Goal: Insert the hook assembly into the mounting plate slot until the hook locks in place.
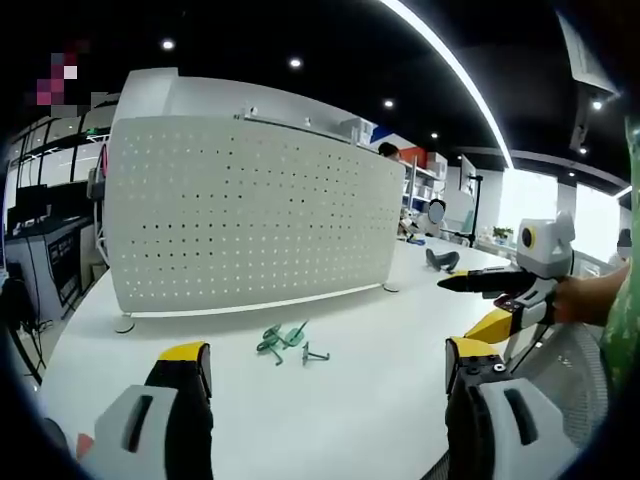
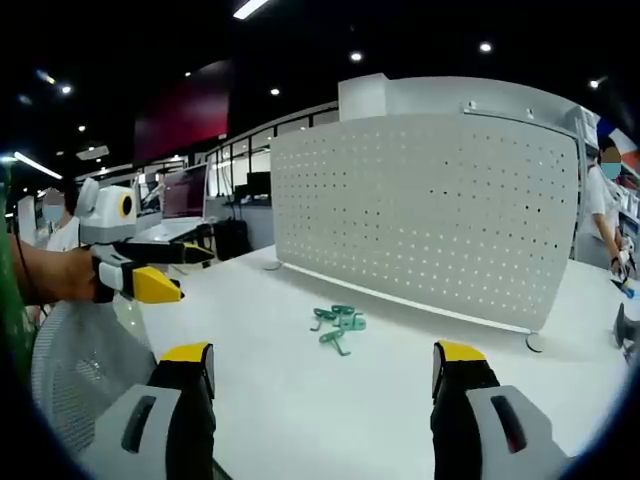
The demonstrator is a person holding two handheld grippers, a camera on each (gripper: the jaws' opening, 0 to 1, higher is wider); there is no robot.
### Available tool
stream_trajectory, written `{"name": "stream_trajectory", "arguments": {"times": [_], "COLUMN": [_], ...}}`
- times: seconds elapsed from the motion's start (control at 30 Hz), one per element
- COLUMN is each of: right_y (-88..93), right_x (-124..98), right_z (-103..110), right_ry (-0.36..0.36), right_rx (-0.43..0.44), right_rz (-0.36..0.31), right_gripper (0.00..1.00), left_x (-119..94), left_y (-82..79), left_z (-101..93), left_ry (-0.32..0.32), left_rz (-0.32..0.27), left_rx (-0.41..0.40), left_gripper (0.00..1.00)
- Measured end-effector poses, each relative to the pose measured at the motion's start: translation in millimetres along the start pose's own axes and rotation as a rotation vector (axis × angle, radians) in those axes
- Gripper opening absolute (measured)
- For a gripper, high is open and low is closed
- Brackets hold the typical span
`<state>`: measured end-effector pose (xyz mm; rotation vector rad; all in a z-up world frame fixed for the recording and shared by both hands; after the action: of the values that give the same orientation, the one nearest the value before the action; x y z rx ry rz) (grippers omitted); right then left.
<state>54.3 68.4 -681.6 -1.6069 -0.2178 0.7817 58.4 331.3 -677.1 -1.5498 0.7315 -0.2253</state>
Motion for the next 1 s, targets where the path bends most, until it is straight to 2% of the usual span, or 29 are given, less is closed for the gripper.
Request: {"name": "stream_trajectory", "arguments": {"times": [0.63, 1.0], "right_y": [-0.6, -13.8], "right_x": [1.0, 7.6], "right_z": [-0.3, -8.9], "right_ry": [-0.011, -0.028], "right_rx": [0.001, -0.022], "right_rz": [0.005, -0.009], "right_gripper": [0.90, 0.85], "left_x": [0.0, 0.3], "left_y": [0.2, 0.7], "left_z": [0.9, 1.3], "left_ry": [-0.002, -0.005], "left_rz": [0.004, 0.007], "left_rx": [-0.001, -0.004], "left_gripper": [0.99, 0.98]}}
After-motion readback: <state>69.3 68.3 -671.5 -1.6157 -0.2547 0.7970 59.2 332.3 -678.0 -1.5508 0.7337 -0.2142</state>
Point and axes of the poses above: the point that each gripper's makers call its tool centre point, and the gripper's own axes: x roughly forward along the fingers, z roughly to its left, y roughly out of its underside, the point moved 9 cm from there along -x, roughly backward along the fingers, and after that the axes turned 4 degrees about z, right-handed, at the moved point
